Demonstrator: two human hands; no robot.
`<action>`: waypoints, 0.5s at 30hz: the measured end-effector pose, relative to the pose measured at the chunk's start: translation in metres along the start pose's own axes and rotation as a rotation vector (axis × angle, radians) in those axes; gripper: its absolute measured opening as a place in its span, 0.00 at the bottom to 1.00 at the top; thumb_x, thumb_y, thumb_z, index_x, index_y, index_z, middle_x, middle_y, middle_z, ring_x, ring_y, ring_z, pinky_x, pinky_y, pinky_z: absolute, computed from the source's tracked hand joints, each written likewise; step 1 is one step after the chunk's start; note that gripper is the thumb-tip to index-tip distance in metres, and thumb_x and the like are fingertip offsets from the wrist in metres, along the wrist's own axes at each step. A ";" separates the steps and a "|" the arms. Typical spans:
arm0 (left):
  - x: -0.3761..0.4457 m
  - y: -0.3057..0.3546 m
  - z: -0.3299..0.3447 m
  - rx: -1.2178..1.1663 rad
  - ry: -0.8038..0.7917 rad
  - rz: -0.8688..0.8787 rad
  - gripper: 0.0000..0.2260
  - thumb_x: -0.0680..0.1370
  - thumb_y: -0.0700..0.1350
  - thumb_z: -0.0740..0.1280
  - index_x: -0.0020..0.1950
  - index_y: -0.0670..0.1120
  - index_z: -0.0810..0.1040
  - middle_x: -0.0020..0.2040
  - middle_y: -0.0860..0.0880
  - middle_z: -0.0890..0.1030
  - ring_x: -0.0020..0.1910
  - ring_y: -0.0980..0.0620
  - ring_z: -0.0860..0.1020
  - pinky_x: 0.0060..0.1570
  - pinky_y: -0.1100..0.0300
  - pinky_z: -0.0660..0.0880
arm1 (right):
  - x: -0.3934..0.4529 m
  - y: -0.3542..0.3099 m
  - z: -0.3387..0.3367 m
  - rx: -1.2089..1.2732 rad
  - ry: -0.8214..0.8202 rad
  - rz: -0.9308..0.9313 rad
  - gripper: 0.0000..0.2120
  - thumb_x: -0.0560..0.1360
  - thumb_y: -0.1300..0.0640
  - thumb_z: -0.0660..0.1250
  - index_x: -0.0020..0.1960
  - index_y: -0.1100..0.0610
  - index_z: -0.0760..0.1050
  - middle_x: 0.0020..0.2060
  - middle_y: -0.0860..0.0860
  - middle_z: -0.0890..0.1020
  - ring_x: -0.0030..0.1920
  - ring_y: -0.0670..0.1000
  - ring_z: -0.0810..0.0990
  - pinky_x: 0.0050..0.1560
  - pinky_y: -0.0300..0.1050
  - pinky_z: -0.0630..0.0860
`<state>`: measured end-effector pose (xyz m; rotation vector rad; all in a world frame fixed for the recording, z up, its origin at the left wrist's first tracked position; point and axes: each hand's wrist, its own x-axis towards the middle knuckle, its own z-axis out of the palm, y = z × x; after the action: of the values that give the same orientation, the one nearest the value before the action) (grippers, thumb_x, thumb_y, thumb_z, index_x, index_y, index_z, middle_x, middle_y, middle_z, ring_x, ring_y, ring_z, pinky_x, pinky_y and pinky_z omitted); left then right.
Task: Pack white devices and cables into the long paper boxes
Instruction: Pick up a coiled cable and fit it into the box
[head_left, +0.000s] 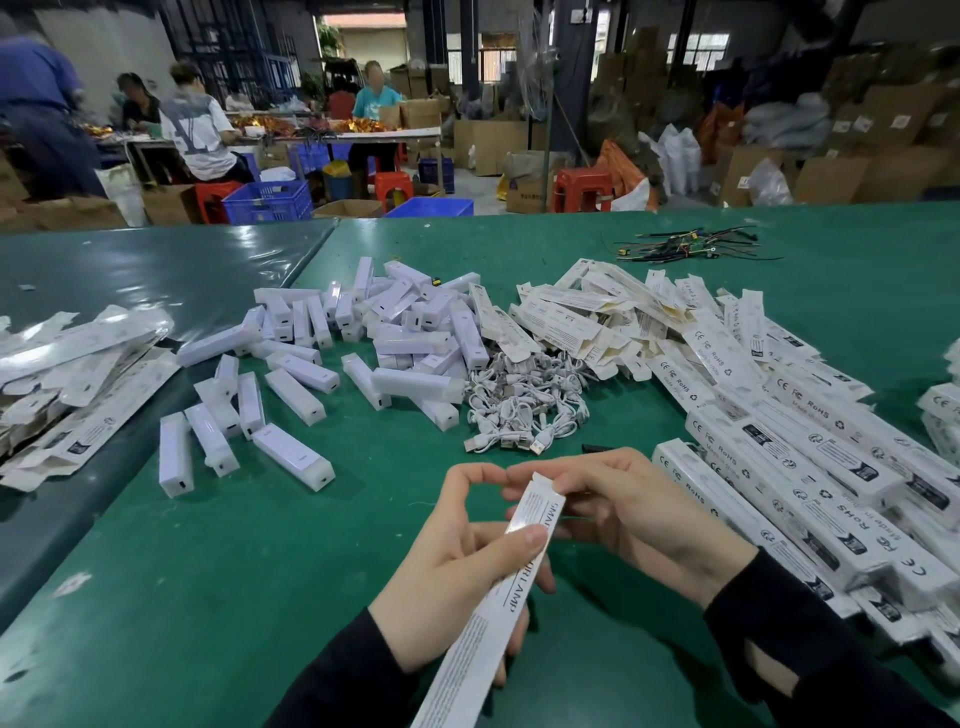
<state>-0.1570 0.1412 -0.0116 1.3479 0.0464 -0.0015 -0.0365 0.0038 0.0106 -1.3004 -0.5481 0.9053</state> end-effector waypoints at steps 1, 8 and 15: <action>0.000 0.000 0.000 0.002 -0.006 0.000 0.22 0.74 0.45 0.68 0.62 0.49 0.60 0.39 0.39 0.80 0.21 0.46 0.74 0.18 0.58 0.73 | 0.001 0.000 -0.001 0.026 -0.007 0.024 0.17 0.77 0.70 0.56 0.49 0.64 0.85 0.49 0.61 0.85 0.54 0.53 0.84 0.46 0.43 0.82; 0.001 -0.002 -0.002 0.013 0.005 -0.029 0.23 0.73 0.45 0.69 0.62 0.48 0.61 0.40 0.37 0.81 0.21 0.46 0.75 0.18 0.58 0.73 | 0.000 0.005 0.002 -0.110 0.060 -0.021 0.17 0.76 0.69 0.59 0.45 0.59 0.86 0.46 0.56 0.87 0.49 0.52 0.84 0.44 0.40 0.80; 0.003 0.002 -0.002 -0.030 0.182 0.045 0.22 0.73 0.48 0.70 0.62 0.51 0.64 0.38 0.35 0.81 0.20 0.44 0.74 0.18 0.57 0.73 | 0.000 0.016 0.017 -0.109 0.016 -0.144 0.15 0.81 0.52 0.59 0.59 0.54 0.82 0.54 0.55 0.84 0.51 0.48 0.79 0.48 0.39 0.75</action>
<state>-0.1542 0.1435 -0.0102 1.3156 0.1684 0.1593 -0.0545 0.0137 -0.0009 -1.3469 -0.6773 0.7543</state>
